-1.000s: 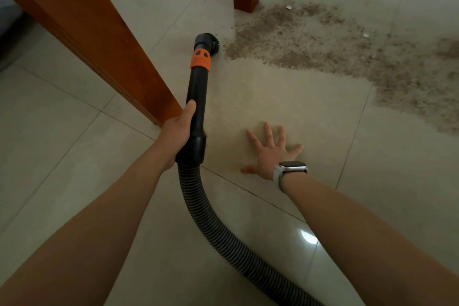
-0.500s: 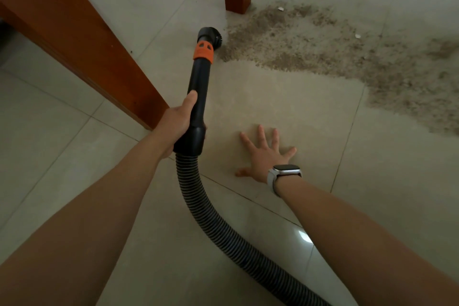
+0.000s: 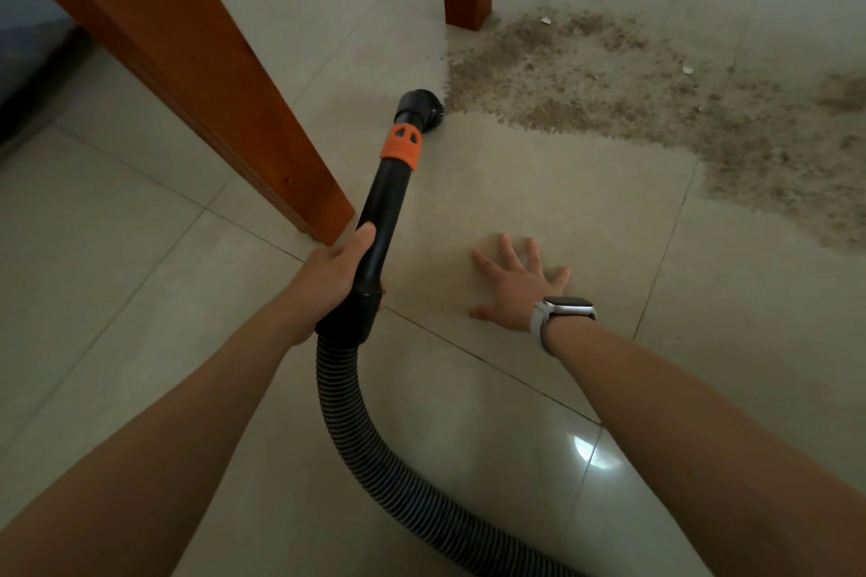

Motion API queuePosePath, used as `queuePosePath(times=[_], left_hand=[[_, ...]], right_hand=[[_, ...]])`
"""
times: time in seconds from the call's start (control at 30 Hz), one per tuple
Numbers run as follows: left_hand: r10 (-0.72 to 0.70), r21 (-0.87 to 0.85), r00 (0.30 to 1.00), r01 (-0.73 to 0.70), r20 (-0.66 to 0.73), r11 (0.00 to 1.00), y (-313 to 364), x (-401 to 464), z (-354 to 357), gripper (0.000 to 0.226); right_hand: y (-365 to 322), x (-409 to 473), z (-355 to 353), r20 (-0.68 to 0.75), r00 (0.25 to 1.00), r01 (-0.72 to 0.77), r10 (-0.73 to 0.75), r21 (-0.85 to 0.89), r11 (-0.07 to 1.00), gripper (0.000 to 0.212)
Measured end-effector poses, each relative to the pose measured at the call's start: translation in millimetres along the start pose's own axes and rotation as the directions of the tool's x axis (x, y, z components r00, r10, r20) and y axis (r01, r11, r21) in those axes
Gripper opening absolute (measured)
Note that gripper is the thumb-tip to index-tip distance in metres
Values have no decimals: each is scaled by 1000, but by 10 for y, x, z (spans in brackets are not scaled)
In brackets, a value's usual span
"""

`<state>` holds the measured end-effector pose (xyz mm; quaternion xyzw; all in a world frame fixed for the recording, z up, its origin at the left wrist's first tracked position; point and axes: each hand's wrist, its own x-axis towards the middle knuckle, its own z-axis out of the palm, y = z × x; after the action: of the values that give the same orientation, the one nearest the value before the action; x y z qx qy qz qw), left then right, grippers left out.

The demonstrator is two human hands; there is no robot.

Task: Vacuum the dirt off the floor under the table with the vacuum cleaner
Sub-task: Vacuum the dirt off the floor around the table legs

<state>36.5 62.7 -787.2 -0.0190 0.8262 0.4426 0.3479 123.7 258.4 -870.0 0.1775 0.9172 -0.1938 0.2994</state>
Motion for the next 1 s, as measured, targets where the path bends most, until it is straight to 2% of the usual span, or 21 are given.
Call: queuePosePath(times=[0.13, 0.23, 0.43, 1.0], left_hand=[[6, 5, 1000, -6, -1, 1000, 11, -6, 11, 54], [3, 14, 1000, -3, 10, 1000, 47, 56, 10, 57], [16, 7, 999, -17, 29, 1000, 195, 225, 52, 60], [37, 13, 999, -38, 31, 999, 616, 734, 165, 56]], right_hand=[[51, -51, 16, -7, 1000, 21, -22, -53, 998, 84], [30, -78, 21, -22, 999, -30, 29, -53, 998, 87], [-5, -66, -17, 12, 990, -141, 141, 92, 986, 100], [47, 34, -23, 9, 993, -121, 121, 109, 987, 107]])
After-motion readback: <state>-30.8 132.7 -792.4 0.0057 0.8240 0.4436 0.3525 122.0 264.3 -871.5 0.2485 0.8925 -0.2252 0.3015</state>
